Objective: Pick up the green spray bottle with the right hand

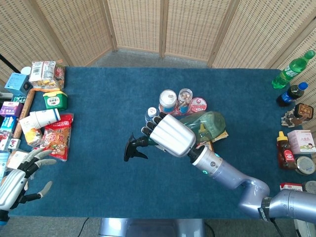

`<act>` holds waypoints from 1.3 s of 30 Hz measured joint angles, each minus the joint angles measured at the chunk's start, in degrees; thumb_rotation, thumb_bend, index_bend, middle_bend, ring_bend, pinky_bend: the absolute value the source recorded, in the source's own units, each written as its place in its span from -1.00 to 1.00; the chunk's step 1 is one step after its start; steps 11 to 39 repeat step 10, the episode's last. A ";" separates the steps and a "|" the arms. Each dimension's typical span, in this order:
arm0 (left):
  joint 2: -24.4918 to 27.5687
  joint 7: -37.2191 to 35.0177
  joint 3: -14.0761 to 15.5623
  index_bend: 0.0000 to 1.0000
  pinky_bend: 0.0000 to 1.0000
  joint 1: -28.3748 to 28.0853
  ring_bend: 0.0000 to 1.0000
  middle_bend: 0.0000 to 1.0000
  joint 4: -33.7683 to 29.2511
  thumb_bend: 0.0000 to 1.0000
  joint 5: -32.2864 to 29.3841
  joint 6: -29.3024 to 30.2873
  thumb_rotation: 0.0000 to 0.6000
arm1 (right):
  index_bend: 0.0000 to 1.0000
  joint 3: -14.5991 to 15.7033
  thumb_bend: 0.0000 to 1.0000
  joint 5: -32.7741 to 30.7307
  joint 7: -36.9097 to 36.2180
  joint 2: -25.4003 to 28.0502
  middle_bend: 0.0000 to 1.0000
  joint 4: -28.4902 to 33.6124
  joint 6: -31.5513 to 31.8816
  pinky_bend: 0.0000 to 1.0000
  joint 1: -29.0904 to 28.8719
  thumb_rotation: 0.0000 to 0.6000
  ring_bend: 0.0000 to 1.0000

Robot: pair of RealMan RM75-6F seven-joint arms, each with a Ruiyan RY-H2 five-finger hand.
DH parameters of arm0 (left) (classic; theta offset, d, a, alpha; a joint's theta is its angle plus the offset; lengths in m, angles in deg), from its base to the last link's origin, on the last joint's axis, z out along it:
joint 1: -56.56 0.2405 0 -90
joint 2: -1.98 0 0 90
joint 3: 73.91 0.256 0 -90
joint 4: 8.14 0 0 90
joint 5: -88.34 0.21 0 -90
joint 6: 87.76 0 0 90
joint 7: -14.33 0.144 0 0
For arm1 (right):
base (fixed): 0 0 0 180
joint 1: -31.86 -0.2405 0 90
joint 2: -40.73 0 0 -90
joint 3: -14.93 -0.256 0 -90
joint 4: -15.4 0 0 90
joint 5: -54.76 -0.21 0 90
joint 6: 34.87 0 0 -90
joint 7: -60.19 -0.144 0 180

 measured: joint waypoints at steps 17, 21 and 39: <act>-0.05 -0.13 0.10 -0.45 -1.00 -0.04 -1.00 -0.69 0.22 -0.11 0.26 0.30 1.00 | 0.18 0.02 -0.45 -0.57 1.47 0.57 0.88 0.90 0.09 1.00 0.03 1.00 1.00; -0.05 -0.13 0.10 -0.45 -1.00 -0.04 -1.00 -0.69 0.22 -0.11 0.26 0.30 1.00 | 0.18 0.02 -0.45 -0.57 1.47 0.57 0.88 0.90 0.09 1.00 0.03 1.00 1.00; -0.05 -0.13 0.10 -0.45 -1.00 -0.04 -1.00 -0.69 0.22 -0.11 0.26 0.30 1.00 | 0.18 0.02 -0.45 -0.57 1.47 0.57 0.88 0.90 0.09 1.00 0.03 1.00 1.00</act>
